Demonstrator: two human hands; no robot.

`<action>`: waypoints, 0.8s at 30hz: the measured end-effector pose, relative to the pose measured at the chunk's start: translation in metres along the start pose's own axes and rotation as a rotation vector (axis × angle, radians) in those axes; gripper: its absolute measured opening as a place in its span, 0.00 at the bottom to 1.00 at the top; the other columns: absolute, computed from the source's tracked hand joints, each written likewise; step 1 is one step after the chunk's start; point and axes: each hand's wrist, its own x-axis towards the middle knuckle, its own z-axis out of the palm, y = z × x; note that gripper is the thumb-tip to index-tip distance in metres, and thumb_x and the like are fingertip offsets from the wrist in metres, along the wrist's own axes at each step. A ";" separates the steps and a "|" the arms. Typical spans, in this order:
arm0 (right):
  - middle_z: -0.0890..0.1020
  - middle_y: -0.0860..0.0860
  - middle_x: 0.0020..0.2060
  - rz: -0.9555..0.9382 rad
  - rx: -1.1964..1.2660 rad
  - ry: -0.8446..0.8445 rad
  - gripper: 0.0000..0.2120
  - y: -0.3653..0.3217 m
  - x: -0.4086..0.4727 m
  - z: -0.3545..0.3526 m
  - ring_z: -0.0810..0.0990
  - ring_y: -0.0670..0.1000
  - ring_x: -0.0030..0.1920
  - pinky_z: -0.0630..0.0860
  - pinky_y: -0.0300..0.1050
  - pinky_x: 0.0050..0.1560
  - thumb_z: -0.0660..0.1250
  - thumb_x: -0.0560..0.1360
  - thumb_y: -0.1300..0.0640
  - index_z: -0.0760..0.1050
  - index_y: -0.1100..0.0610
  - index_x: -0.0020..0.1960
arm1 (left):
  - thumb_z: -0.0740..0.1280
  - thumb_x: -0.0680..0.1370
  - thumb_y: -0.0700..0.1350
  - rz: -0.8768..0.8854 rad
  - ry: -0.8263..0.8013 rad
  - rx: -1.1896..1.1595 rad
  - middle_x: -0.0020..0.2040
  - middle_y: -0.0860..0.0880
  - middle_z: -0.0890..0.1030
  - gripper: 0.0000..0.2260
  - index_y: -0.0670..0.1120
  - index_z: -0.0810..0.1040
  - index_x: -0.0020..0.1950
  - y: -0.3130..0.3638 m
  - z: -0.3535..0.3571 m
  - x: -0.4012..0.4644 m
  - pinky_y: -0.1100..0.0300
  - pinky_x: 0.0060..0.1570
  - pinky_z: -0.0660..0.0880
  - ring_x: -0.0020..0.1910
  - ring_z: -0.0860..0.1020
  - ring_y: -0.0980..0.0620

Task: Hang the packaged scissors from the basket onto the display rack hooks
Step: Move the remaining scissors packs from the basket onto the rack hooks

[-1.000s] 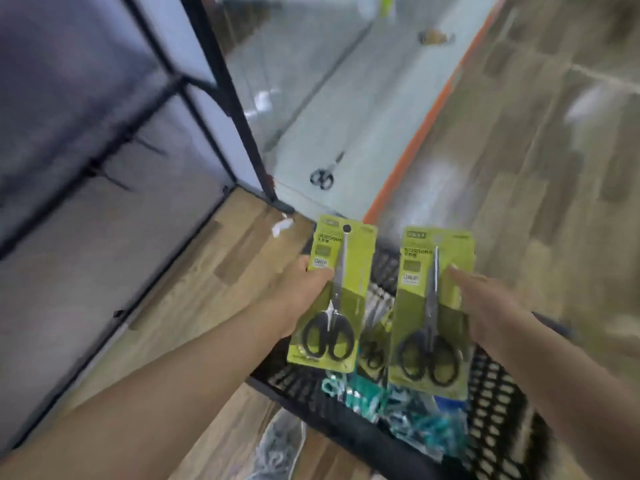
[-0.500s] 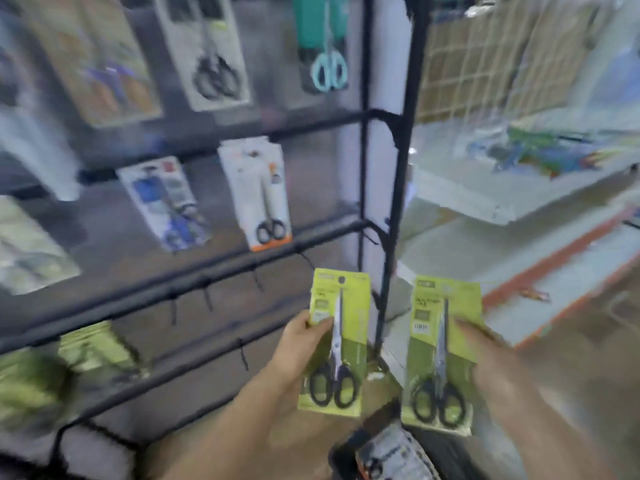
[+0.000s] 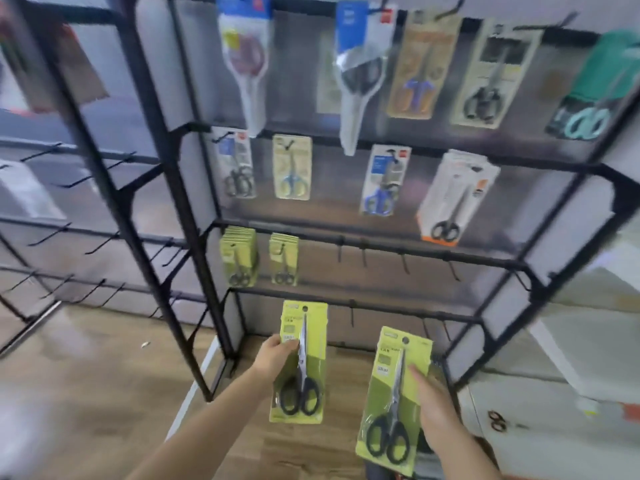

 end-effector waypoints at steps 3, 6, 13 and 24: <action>0.72 0.53 0.67 -0.021 -0.069 -0.026 0.23 -0.020 -0.007 0.038 0.69 0.57 0.67 0.65 0.52 0.66 0.63 0.77 0.46 0.71 0.58 0.67 | 0.63 0.79 0.41 0.004 0.068 -0.010 0.40 0.44 0.78 0.04 0.42 0.75 0.46 0.001 -0.036 0.005 0.55 0.43 0.73 0.39 0.76 0.46; 0.67 0.56 0.70 -0.095 -0.122 -0.085 0.24 -0.043 -0.011 0.085 0.66 0.58 0.69 0.62 0.53 0.66 0.61 0.79 0.50 0.64 0.60 0.71 | 0.64 0.78 0.43 0.037 0.078 0.000 0.41 0.43 0.78 0.04 0.43 0.75 0.46 0.012 -0.074 0.011 0.53 0.45 0.73 0.41 0.76 0.45; 0.65 0.54 0.72 -0.139 -0.170 -0.137 0.25 -0.081 -0.019 0.197 0.64 0.57 0.71 0.63 0.52 0.65 0.60 0.79 0.47 0.63 0.58 0.72 | 0.64 0.79 0.44 0.128 0.092 0.021 0.50 0.42 0.81 0.04 0.44 0.76 0.50 0.050 -0.141 0.036 0.53 0.51 0.75 0.49 0.79 0.44; 0.58 0.53 0.75 -0.215 -0.316 -0.179 0.30 -0.101 0.024 0.266 0.59 0.56 0.73 0.59 0.53 0.69 0.59 0.80 0.47 0.53 0.58 0.76 | 0.62 0.80 0.46 0.137 0.139 -0.052 0.44 0.50 0.78 0.05 0.46 0.74 0.50 0.066 -0.153 0.087 0.58 0.47 0.71 0.46 0.75 0.51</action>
